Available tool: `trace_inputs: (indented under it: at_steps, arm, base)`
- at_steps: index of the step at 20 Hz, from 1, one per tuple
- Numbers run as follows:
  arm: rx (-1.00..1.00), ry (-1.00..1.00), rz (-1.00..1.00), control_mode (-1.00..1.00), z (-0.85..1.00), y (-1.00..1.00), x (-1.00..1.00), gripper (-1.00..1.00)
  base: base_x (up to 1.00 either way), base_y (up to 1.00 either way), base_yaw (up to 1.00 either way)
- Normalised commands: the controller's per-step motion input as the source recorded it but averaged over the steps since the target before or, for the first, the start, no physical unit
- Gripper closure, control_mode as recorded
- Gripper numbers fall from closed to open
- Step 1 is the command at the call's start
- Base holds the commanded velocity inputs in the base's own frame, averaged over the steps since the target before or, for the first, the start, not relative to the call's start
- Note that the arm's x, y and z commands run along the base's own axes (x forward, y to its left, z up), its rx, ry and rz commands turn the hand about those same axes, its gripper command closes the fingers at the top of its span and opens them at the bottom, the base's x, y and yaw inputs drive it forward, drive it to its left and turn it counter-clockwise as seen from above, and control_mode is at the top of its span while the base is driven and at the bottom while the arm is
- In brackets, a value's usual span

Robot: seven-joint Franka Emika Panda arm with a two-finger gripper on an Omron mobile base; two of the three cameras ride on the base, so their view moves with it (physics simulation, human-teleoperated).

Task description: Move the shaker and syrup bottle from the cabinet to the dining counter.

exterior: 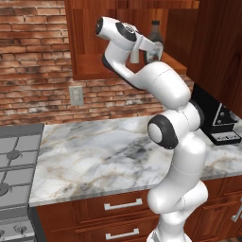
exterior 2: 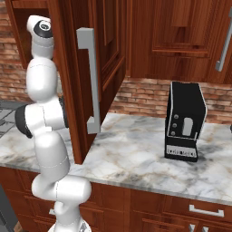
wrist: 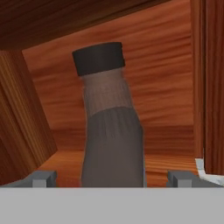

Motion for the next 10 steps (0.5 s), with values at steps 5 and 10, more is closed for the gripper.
trace_inputs:
  at_steps: [5, 10]
  arm:
    - [0.00, 0.04, 0.00, -1.00, 0.00, -0.14, 0.07, -1.00]
    - [0.00, 0.05, 0.00, -1.00, -0.02, -0.18, 0.03, -1.00]
  base:
    - [0.00, 0.00, 0.00]
    - [0.00, 0.00, 0.00]
